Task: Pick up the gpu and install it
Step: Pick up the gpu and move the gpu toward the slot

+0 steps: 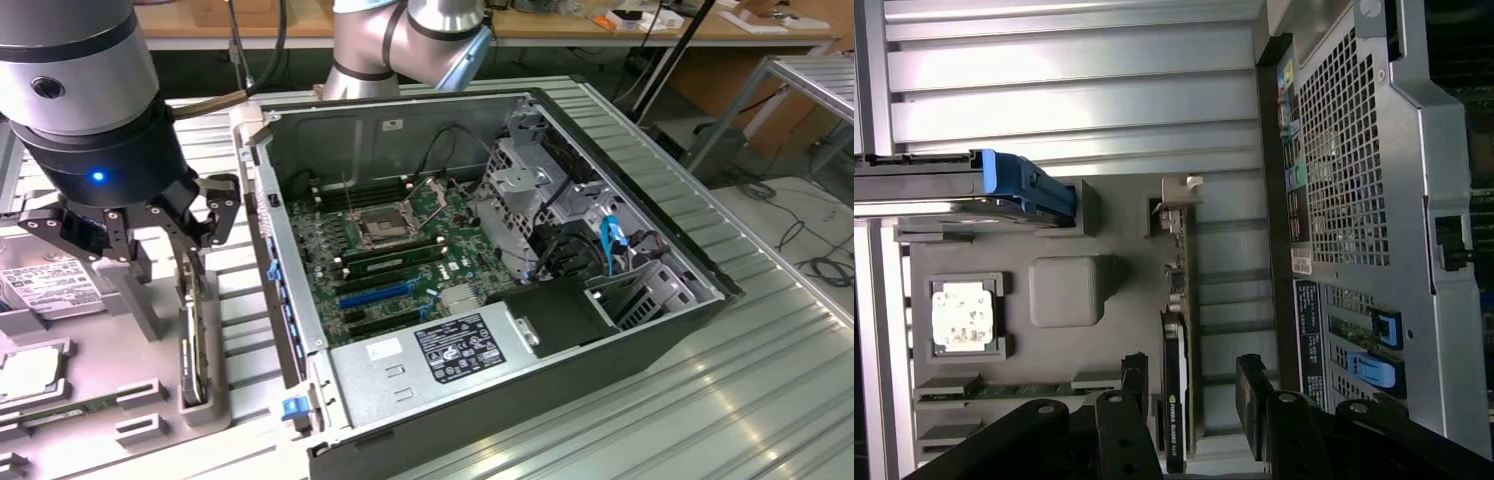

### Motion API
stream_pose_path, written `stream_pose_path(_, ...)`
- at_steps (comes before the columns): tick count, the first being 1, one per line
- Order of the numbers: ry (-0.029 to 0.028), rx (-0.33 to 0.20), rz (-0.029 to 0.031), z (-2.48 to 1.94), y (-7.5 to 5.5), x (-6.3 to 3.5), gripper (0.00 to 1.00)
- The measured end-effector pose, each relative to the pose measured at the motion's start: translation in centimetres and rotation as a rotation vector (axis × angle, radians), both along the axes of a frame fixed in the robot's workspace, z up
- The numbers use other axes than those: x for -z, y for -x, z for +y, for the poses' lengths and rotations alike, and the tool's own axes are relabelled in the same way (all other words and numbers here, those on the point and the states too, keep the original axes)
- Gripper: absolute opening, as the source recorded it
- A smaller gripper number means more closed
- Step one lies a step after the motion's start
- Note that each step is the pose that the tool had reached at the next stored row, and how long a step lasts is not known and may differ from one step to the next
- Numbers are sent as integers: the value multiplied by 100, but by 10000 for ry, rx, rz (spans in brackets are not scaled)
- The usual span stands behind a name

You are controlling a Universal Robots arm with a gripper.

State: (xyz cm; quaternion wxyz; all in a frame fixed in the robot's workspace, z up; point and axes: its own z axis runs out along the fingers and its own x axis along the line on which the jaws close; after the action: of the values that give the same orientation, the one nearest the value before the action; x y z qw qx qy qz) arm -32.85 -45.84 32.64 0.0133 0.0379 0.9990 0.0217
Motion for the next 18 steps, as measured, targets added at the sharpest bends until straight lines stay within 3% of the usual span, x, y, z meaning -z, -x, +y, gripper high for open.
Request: stream_pose_path(18,-1,-1,-7,0,11,77,48)
